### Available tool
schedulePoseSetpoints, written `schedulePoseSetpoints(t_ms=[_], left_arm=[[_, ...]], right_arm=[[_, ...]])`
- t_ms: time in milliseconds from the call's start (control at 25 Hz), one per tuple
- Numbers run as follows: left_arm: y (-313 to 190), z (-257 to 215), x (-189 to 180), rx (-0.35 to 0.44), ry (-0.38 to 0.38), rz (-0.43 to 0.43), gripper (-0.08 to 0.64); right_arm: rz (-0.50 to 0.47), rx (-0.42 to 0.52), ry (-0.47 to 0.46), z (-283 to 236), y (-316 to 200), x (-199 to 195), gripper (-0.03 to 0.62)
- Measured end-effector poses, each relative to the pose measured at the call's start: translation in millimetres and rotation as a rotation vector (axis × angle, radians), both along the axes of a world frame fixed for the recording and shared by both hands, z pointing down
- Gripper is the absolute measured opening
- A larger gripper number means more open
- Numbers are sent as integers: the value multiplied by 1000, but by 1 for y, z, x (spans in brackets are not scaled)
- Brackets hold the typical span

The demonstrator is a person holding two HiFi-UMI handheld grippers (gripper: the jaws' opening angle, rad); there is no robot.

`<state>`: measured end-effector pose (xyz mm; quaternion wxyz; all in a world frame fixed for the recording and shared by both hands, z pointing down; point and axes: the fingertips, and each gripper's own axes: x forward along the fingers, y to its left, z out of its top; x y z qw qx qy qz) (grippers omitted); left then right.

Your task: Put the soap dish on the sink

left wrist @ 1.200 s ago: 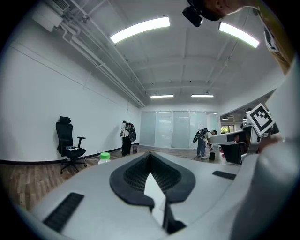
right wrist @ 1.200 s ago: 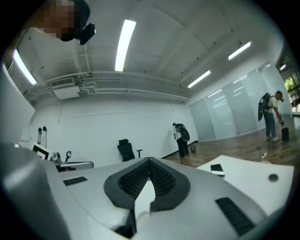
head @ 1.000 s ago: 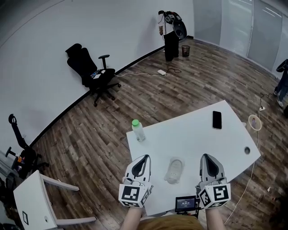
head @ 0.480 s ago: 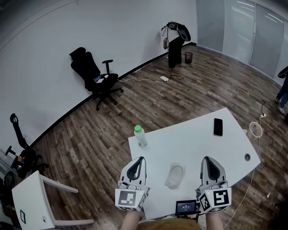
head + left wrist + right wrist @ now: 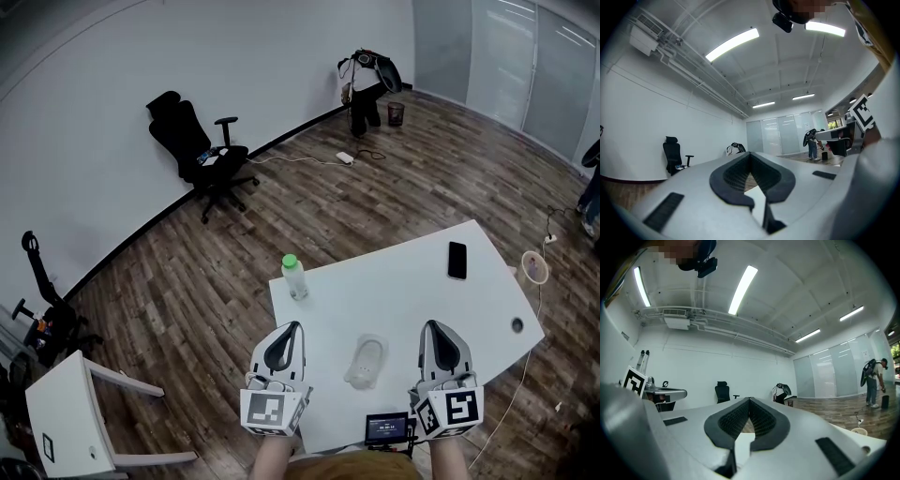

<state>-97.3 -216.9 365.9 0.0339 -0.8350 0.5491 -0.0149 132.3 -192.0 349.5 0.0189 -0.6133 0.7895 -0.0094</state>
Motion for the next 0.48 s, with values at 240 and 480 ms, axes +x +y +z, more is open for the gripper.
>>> schedulePoseSetpoints(t_ms=[240, 480], left_arm=[[0, 1, 0, -2, -1, 7, 8], [-3, 1, -2, -6, 4, 3, 8]], right_arm=[[-7, -8, 5, 3, 0, -3, 8], [-13, -12, 2, 1, -3, -5, 9]])
